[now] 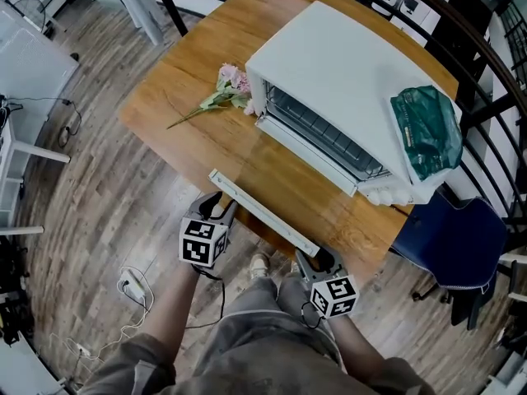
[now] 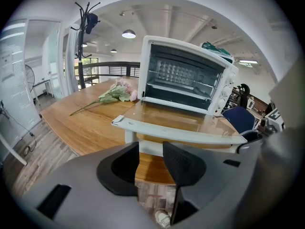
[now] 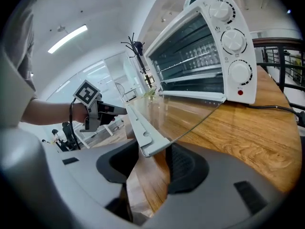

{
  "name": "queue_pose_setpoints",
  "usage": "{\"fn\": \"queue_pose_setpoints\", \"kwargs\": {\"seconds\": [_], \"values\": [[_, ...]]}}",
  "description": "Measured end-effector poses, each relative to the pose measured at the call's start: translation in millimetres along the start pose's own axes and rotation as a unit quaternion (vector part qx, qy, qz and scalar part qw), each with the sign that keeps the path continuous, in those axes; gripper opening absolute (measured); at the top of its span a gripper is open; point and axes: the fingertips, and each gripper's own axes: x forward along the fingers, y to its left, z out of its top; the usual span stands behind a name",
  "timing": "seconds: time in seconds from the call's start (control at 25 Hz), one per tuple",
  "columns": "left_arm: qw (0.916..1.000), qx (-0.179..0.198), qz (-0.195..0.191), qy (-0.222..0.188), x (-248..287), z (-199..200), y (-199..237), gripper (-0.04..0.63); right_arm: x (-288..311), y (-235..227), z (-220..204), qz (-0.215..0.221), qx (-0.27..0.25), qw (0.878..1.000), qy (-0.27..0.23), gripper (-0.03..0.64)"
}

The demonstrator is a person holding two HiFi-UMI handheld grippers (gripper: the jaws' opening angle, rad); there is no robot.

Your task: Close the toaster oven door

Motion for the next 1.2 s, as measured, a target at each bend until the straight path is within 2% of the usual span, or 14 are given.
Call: {"fn": "queue_pose_setpoints", "kwargs": {"seconds": [0.12,0.28,0.64,0.76,0.8,1.0,1.2], "values": [[1.0000,0.006,0.003,-0.004,-11,12,-7,0.170,-9,2,18,-0.002,0.000,1.000,-0.022,0.186],[0.9995,0.013,0.005,-0.029,-35,38,-20,0.169,-23,5,47,0.004,0.019,0.998,-0.055,0.186],[0.9963,0.049,-0.005,-0.070,-58,99,-61,0.169,-42,-5,98,0.025,0.104,0.989,-0.100,0.193],[0.9954,0.056,-0.004,-0.078,-66,112,-72,0.169,-49,-8,118,0.032,0.119,0.985,-0.121,0.155],[0.9952,0.056,-0.003,-0.080,-68,115,-75,0.169,-51,-10,126,0.032,0.126,0.983,-0.128,0.135],[0.9942,0.057,0.009,-0.091,-79,131,-84,0.169,-57,-29,157,0.036,0.198,0.965,-0.168,0.135],[0.9925,0.058,0.020,-0.106,-96,146,-88,0.169,-62,-47,189,0.045,0.236,0.951,-0.196,0.147]]}}
